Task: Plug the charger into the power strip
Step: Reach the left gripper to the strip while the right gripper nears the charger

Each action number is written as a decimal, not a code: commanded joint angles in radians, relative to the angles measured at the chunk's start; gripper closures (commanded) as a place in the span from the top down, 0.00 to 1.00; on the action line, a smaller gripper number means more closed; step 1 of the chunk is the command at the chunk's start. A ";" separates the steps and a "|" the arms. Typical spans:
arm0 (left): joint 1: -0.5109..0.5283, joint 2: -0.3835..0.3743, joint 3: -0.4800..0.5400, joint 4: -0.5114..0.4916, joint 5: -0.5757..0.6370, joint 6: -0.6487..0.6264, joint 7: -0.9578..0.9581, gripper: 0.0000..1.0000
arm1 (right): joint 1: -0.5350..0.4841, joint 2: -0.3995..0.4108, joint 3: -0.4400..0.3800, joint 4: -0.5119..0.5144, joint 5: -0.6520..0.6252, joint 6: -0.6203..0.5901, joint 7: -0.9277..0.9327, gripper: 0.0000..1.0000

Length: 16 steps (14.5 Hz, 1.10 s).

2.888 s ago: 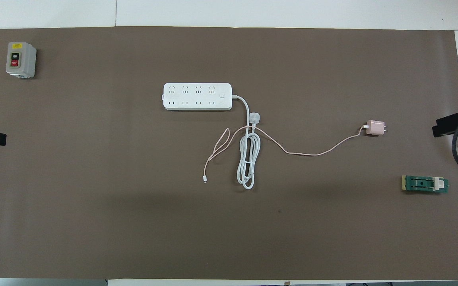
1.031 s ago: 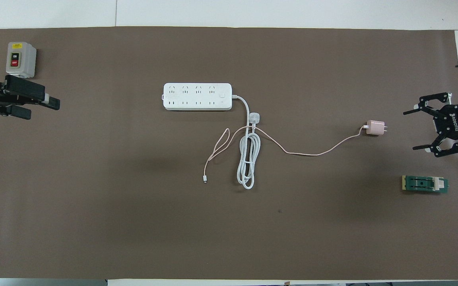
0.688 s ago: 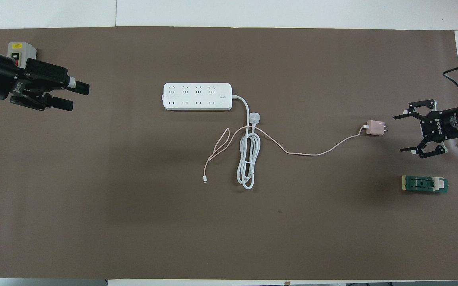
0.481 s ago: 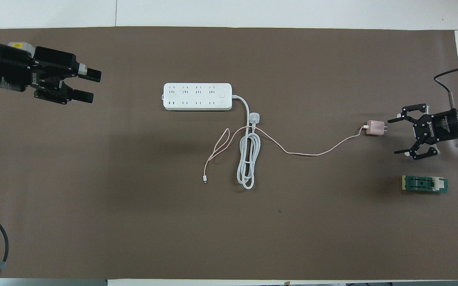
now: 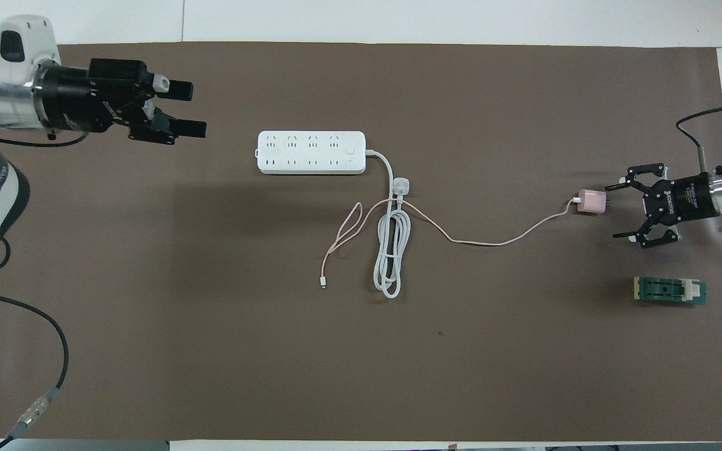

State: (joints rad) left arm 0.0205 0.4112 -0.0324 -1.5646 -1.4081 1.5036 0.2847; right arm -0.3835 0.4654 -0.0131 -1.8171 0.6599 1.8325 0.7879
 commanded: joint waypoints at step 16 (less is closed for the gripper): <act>-0.180 -0.149 0.008 -0.563 -0.391 0.148 0.528 1.00 | 0.015 0.022 0.010 -0.071 0.106 0.120 -0.151 0.45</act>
State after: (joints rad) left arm -0.0958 0.2516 -0.0357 -2.1175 -1.7193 1.6158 0.7764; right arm -0.3683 0.4970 -0.0056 -1.8536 0.7321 1.9157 0.6933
